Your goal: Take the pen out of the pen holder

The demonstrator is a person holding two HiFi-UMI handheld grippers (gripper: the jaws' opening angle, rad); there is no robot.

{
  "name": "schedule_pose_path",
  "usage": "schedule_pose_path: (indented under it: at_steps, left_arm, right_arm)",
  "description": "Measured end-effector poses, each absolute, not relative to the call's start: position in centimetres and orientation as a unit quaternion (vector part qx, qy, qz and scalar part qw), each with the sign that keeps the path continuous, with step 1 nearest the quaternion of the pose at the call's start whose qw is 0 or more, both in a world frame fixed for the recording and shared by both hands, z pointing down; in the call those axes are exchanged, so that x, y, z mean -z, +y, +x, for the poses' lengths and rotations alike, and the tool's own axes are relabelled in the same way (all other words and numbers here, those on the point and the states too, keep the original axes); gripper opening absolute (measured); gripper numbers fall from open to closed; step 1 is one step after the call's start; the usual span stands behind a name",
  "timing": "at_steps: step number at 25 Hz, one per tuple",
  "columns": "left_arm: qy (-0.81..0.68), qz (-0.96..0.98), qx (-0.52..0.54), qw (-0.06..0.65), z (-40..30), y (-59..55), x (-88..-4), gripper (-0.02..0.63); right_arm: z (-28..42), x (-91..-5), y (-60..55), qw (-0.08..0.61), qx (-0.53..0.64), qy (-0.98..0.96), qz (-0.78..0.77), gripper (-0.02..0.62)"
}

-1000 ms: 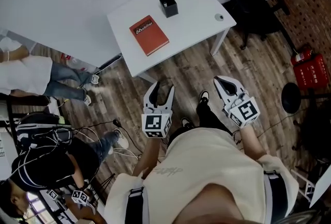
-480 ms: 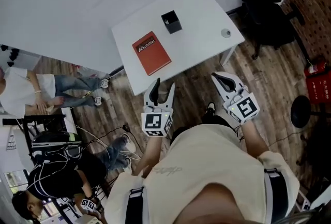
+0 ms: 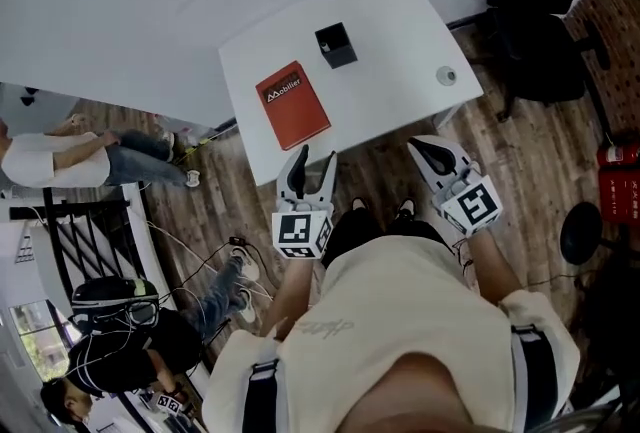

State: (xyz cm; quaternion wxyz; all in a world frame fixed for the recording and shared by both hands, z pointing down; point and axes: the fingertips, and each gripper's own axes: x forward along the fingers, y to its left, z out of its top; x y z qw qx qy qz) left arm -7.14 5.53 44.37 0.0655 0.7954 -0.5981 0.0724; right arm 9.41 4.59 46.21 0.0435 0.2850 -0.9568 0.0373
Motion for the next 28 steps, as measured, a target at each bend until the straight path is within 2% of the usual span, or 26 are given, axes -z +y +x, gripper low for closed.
schedule_pose_path:
  at_steps: [14,28]
  left_arm:
    - [-0.594,0.799,-0.064,0.070,-8.6,-2.5,-45.8,0.233]
    - [-0.568,0.819,-0.067,0.039,-13.8,-12.0,-46.1,0.233]
  right_arm:
    - [7.8,-47.2,-2.9,0.064,-0.044,-0.956,0.283,0.008]
    - [2.0,-44.5,-11.8,0.094,-0.009,-0.949,0.301,0.008]
